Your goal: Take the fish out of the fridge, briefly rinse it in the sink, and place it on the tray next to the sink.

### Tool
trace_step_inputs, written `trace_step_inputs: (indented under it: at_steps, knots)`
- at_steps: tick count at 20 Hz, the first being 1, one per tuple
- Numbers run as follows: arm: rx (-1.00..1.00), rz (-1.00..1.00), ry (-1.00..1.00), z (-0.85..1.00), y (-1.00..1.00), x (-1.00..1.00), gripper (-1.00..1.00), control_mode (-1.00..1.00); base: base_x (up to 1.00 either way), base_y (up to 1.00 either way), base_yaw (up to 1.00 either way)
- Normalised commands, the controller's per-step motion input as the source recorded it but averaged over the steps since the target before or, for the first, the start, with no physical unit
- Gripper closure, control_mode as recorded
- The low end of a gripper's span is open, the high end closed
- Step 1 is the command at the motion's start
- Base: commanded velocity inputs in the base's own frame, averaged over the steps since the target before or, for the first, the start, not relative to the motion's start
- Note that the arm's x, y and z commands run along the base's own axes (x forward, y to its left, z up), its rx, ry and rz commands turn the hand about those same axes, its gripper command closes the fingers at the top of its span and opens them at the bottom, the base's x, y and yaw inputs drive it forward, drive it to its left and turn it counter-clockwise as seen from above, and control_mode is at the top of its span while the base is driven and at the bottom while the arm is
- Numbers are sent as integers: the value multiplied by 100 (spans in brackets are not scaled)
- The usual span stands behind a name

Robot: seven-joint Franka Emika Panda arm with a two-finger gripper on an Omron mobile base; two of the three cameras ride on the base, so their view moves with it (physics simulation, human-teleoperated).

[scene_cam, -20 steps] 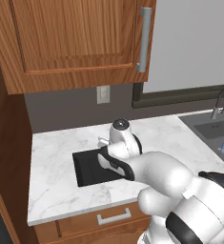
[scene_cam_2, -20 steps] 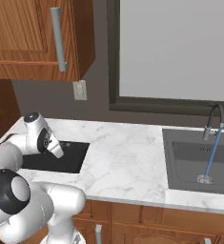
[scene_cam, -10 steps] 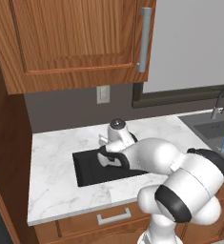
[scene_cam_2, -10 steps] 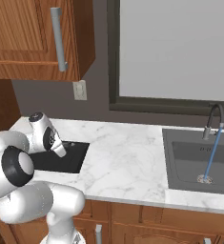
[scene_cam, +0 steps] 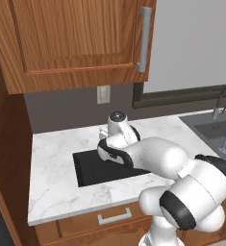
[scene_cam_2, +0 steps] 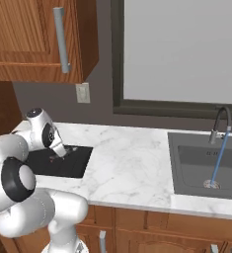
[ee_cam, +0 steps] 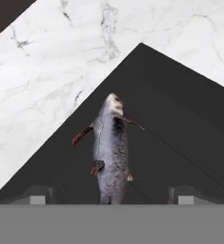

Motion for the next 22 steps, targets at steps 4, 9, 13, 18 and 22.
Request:
trace_step_inputs:
  at_steps: [4,9,13,18,22]
  knots:
    - [0,-2,-17,94,0,-42,-100,-100,0,0,0]
    - [0,0,-32,96,0,-100,-100,-100,0,0,0]
    - [0,0,-48,100,0,-100,-100,-100,0,0,0]
    - [0,0,-62,100,0,-100,-100,-100,0,0,0]
    - [-9,-1,-72,100,0,-100,-100,-100,0,0,0]
